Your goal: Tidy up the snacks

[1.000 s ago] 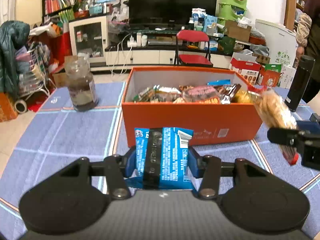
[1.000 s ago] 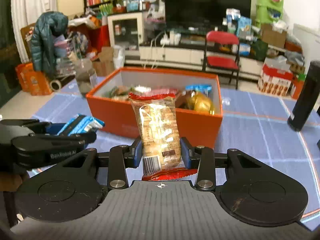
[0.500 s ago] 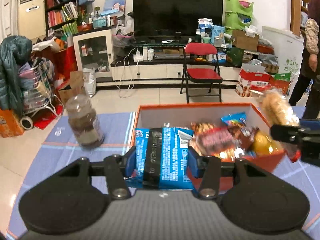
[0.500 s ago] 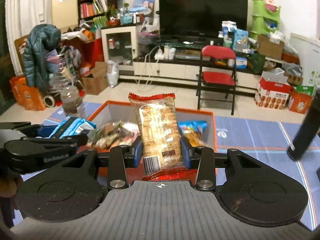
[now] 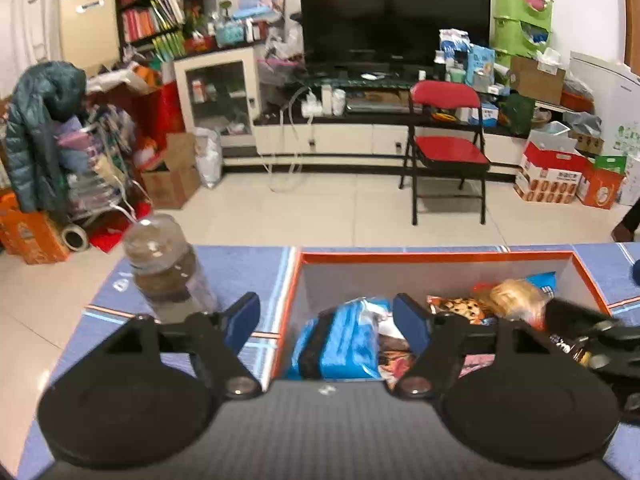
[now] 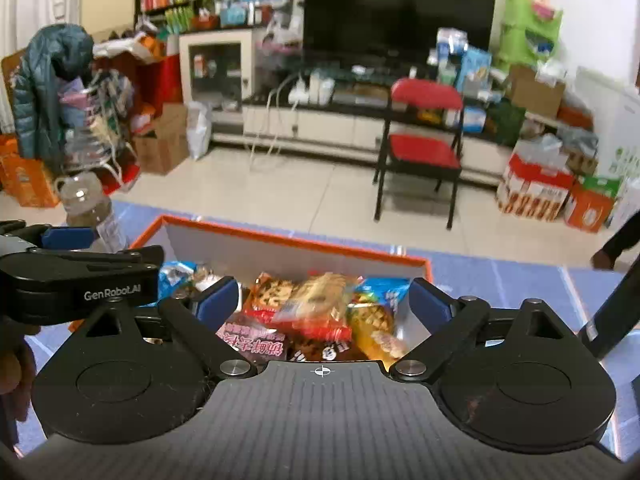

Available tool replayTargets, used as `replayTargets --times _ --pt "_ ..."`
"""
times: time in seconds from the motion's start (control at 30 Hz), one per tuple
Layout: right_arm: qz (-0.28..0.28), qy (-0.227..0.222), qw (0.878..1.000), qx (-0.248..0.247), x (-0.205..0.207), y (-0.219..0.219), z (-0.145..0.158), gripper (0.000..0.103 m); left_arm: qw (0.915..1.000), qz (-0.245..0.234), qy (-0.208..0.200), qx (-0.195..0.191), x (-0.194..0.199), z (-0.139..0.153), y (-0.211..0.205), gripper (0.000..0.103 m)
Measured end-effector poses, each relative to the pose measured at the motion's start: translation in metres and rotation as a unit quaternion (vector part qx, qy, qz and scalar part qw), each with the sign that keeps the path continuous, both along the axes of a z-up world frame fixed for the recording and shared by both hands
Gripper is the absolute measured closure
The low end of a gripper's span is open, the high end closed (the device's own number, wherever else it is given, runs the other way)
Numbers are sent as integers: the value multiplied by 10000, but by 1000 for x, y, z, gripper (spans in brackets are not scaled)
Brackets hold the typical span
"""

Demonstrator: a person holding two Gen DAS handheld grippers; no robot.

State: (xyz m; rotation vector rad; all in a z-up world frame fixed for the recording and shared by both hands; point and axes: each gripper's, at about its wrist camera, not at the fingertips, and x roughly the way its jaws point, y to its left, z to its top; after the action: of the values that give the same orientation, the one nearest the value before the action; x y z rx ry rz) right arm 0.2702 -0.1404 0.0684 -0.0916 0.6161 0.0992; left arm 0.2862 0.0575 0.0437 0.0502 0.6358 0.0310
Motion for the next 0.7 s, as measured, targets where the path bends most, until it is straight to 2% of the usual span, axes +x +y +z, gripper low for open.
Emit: replayTargets --times 0.07,0.1,0.17,0.23,0.33,0.43,0.53,0.6,0.7 --pt "-51 -219 9997 65 -19 -3 9 19 10000 18 -92 -24 -13 8 3 11" --pt "-69 -353 9993 103 -33 -5 13 18 9998 50 -167 -12 -21 12 5 1" --pt "-106 -630 9975 306 -70 -12 21 15 9994 82 -346 21 -43 21 6 1" --pt "-224 -923 9939 564 -114 -21 23 8 9992 -78 -358 -139 -67 29 7 1" --pt "-473 -1180 9891 748 -166 -25 20 8 9991 -111 -316 -271 -107 31 10 1" --pt "-498 -1128 9895 751 -198 -21 13 8 9989 -110 -303 -352 -150 25 14 1" --pt "-709 -930 9917 536 -215 -14 3 8 9995 117 -195 -198 -180 11 17 1" --pt "-725 -715 9930 592 -217 -12 -1 8 9996 205 -144 -160 -187 3 17 1" --pt "-695 -719 9934 554 -223 -3 2 8 9994 308 -110 -104 -194 -7 21 1"
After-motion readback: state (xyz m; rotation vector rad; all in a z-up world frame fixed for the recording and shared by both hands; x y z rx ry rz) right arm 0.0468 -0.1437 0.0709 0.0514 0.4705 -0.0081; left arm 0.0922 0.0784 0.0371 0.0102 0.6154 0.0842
